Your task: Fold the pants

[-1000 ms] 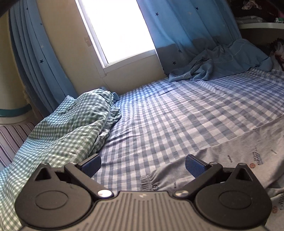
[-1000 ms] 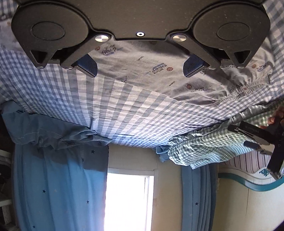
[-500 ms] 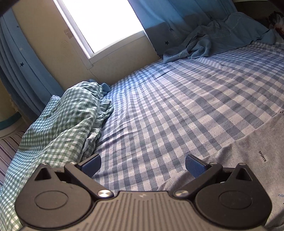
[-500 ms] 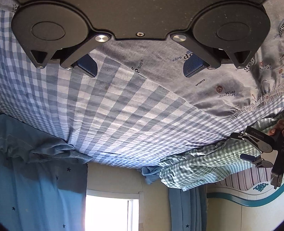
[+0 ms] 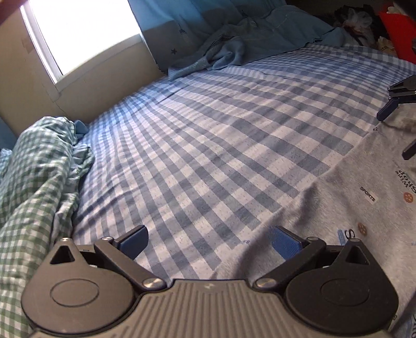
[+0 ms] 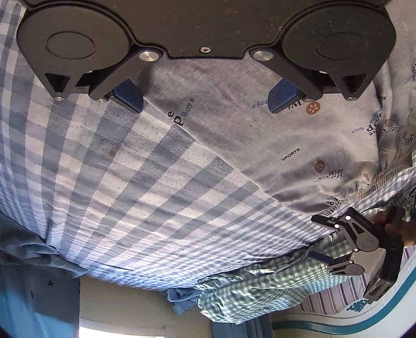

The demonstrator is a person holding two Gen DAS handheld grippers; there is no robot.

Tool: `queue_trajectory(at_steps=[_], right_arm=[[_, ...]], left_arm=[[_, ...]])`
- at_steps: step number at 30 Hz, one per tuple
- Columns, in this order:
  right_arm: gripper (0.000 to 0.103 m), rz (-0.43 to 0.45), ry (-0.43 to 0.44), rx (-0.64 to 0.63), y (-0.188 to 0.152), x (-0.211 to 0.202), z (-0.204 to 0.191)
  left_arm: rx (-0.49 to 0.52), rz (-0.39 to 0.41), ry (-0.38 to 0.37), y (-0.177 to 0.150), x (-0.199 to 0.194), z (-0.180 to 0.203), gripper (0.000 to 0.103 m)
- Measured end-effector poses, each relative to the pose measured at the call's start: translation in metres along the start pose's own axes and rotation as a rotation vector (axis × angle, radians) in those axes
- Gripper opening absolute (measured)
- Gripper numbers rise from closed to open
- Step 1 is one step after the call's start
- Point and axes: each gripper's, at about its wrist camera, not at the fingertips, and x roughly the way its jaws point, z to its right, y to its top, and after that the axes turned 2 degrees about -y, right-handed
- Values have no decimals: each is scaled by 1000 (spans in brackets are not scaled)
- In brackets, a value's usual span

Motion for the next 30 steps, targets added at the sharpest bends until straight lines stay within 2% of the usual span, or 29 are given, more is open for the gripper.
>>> queue_trajectory(at_steps=[2,5,7,8,9,10,11,12,13,15,18,21,26,30], right_arm=[[97,-4,-15,7,1,4,2],[84,-9,-30,37,2,12,8],[75,3,-52,41,3,14,9],[71,6,-52,37,3,14,10],[60,8,-55,31,4,14,10],[49,10,-57,30,5,13,11],[42,11,-57,31,6,12,11],[30,10,-53,28,7,11,11],[21,8,-56,19,8,11,9],[10,2,-85,-8,9,11,1],[1,5,-142,-39,10,9,-9],[0,28,-199,-64,17,4,-16],[0,93,-301,-82,39,-1,-17],[0,80,-302,-31,44,15,-5]], left_arm=[[-26,-24,5,-7,6,-4,103],[-42,-83,54,-20,23,-7,101],[-62,-114,42,-25,30,-10,87],[-84,-113,22,-26,30,-12,85],[-113,-107,-3,-26,29,-15,74],[-129,-106,-34,-25,28,-16,56],[-132,-110,-70,-24,27,-15,47],[-126,-113,-96,-24,25,-13,27],[-114,-112,-106,-23,23,-9,14],[-88,-113,-84,-22,20,1,7],[-102,-110,-28,-18,16,10,3],[-168,-90,42,-12,8,9,2],[-227,-8,118,1,-3,1,2],[-306,-39,121,-1,15,-11,2]])
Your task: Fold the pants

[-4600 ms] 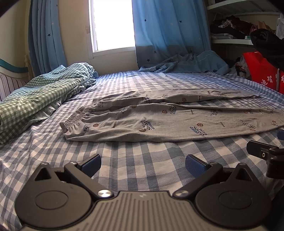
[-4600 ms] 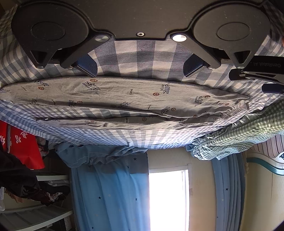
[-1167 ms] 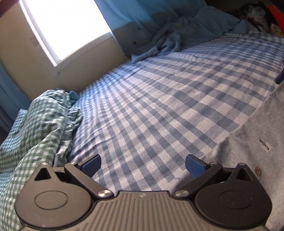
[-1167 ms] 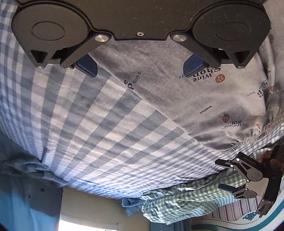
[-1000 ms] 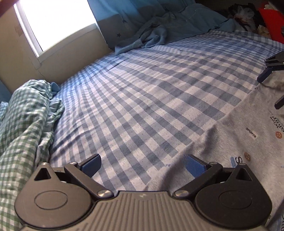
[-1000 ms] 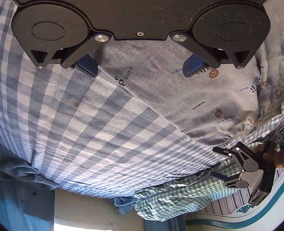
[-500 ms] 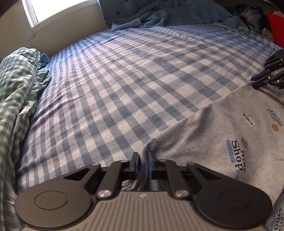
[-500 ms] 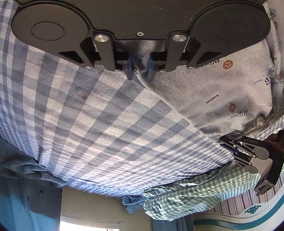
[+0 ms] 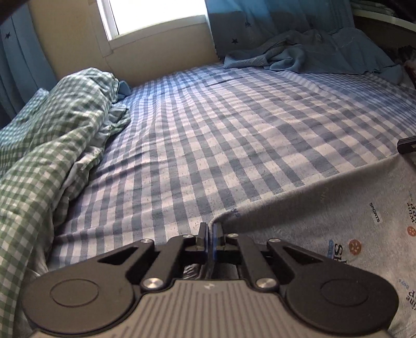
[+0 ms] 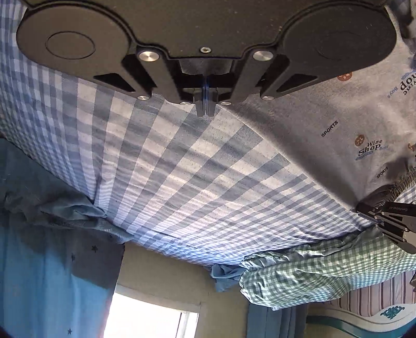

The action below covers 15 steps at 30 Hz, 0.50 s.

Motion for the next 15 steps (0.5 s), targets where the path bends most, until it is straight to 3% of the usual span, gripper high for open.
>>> queue_trajectory(at_steps=[4,8,9,10,11,13,14,15], right_arm=[[0,-58,-5,15,-12,24,-3],[0,-36,46,49,-13,18,3],[6,-28,59,54,-11,14,6],[18,-21,77,56,-10,10,9],[22,-11,99,58,-8,6,10],[38,8,139,52,-4,-1,12],[44,12,154,49,-3,-2,13],[57,9,170,44,-1,-2,13]], left_arm=[[-19,-41,2,-11,23,1,2],[-62,-25,-41,-13,18,-7,5],[-68,-21,-60,-12,16,-11,11],[-72,-12,-69,-11,13,-14,14],[-75,-2,-81,-11,10,-18,19],[-76,23,-98,-9,5,-23,48],[-69,35,-103,-9,3,-24,57],[-59,43,-105,-9,2,-24,68]])
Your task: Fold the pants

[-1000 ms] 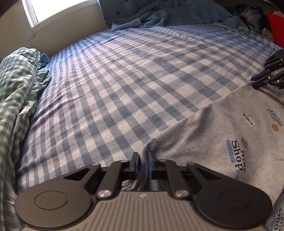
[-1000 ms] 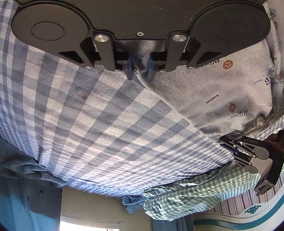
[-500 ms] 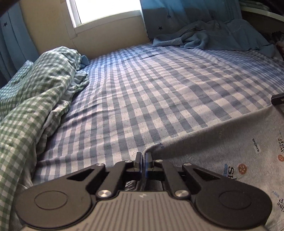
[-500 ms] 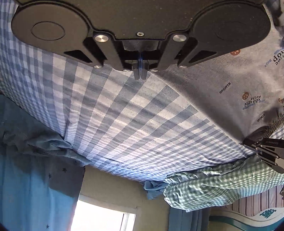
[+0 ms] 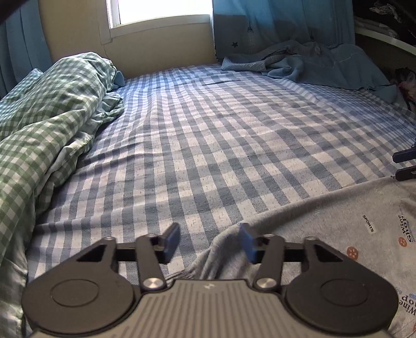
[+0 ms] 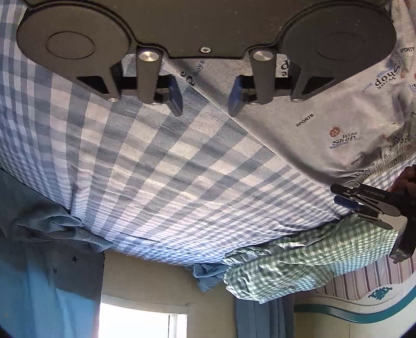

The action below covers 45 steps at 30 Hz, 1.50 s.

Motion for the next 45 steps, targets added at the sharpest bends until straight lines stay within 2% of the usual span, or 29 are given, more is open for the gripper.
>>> queue_trajectory(at_steps=[1,4,5,6,7,8,9,11,12,13,16,20,22,24,27,30,34,38,41,45], right_arm=[[66,-10,15,-6,1,1,0],[71,-62,36,-24,-2,11,1],[72,-87,32,-19,-4,16,2],[72,-105,30,-9,-6,20,5],[72,-117,32,7,-9,23,8],[72,-125,43,32,-11,25,11],[67,-126,57,55,-12,26,15],[37,-110,72,62,-13,24,17],[15,-107,69,62,-13,23,16],[6,-112,55,69,-11,22,16],[0,-109,8,29,-10,16,7],[0,-33,-42,-24,-10,-18,-13],[0,19,-67,-53,-14,-46,-27],[0,62,-87,-87,-20,-75,-44],[0,111,-126,-140,-36,-120,-75],[0,151,-141,-176,-54,-160,-104],[0,181,-149,-186,-82,-204,-144],[0,169,-158,-205,-114,-235,-187],[0,153,-166,-202,-141,-249,-217],[0,127,-173,-196,-178,-246,-248]], left_arm=[[14,-1,-4,1,1,1,70],[52,-53,-4,2,11,4,69],[58,-74,-4,2,15,5,63],[55,-104,-5,2,20,5,44],[37,-127,-8,2,24,5,31],[5,-134,-20,3,25,5,26],[-19,-133,-29,5,25,5,14],[-31,-147,-34,8,26,7,7],[-24,-151,-17,9,25,10,4],[-17,-149,-7,10,24,13,3],[-1,-95,20,10,9,20,2],[11,5,19,9,-27,23,2],[58,64,11,6,-53,28,2],[123,133,-1,-2,-81,35,2],[169,252,-60,-21,-124,38,2],[218,314,-67,-41,-157,39,2],[307,335,-84,-71,-192,44,2],[430,357,-86,-111,-223,56,2],[482,352,-90,-142,-234,65,2],[499,302,-102,-185,-233,72,2]])
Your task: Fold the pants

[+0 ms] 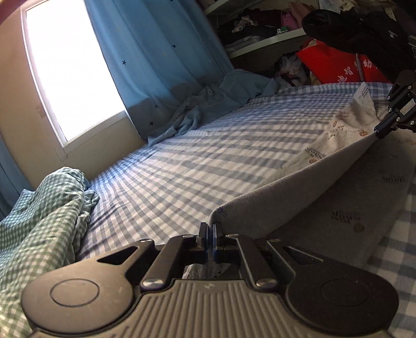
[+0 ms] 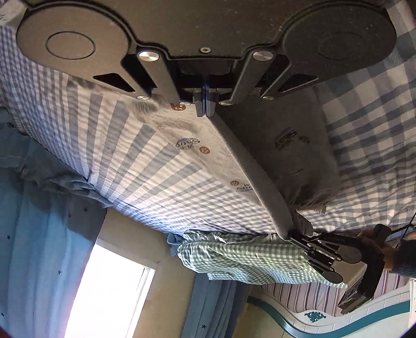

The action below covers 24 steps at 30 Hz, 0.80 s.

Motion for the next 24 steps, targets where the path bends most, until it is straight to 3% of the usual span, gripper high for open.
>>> queue_trajectory(at_steps=[6,10,15,24], right_arm=[[0,-23,-23,-3,-30,11,-29],[0,11,-31,21,-28,-2,-29],[0,28,-15,-7,-24,-24,-35],[0,-59,-23,-97,-46,-5,-77]], left_arm=[[-25,-30,33,-35,-3,25,2],[1,2,62,-37,-16,27,2],[61,-22,45,-42,-28,30,2],[93,-106,21,-61,-20,43,2]])
